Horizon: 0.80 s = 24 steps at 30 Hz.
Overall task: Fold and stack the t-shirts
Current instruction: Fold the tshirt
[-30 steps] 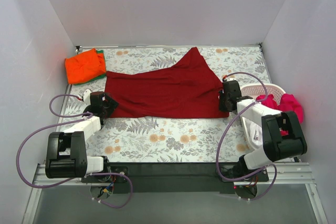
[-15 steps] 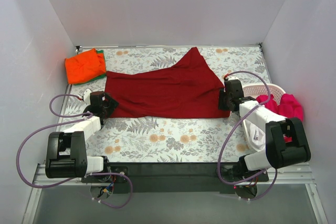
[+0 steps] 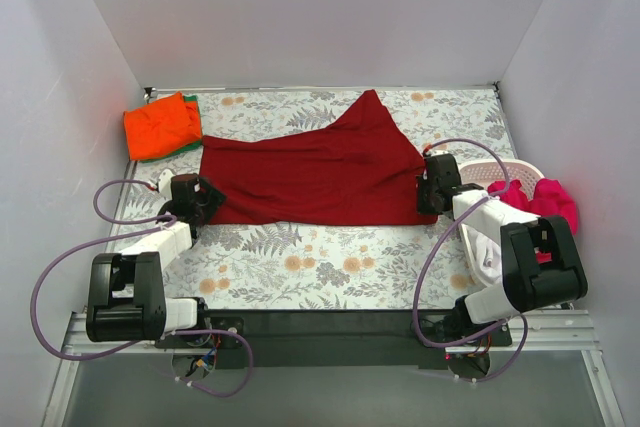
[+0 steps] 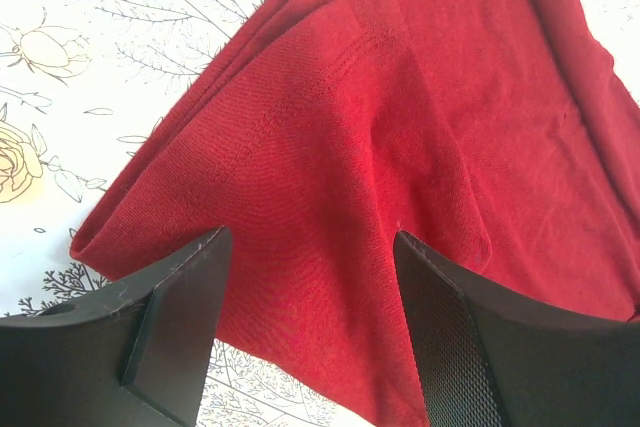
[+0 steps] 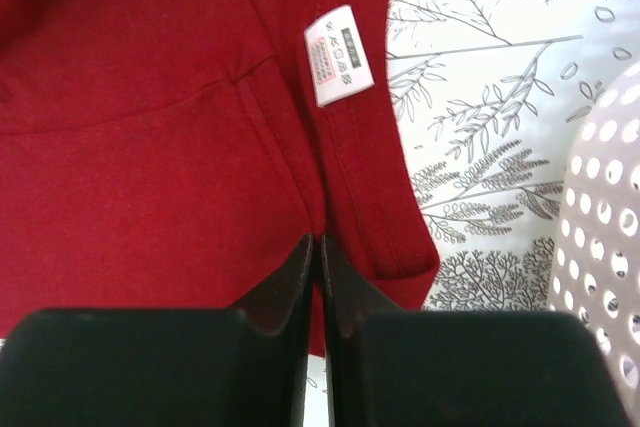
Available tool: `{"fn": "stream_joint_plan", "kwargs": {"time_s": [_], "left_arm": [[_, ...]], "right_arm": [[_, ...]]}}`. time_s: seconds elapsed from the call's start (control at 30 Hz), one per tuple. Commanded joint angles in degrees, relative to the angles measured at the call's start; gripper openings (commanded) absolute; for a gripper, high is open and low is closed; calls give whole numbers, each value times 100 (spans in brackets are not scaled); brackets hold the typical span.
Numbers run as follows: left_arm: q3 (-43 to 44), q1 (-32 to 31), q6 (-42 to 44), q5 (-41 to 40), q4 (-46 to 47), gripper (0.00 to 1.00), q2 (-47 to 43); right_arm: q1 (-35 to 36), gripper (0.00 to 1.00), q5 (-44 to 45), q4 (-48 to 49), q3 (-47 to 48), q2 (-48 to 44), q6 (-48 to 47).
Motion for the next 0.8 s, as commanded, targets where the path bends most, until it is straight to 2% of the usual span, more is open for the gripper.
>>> {"fn": "stream_joint_plan", "kwargs": {"time_s": [0.0,0.27,0.53,0.73,0.77], "left_arm": [[-88,-9,44,-111,-16,61,-80],[-88,-18,18,-216,-8,62,-1],[-185,-18,-43,-269,1,63,-72],[-202,-18,-35,-409,-139,63,-316],[-202,-18,9,-453,-148,63,-439]], "right_arm": [[11,1,298,-139,34,-137,-21],[2,1,1149,-491,-1,-365,58],[2,1,1537,-676,-63,-576,138],[2,1,1318,-764,-54,-699,103],[2,7,1196,-772,-37,-743,94]]}}
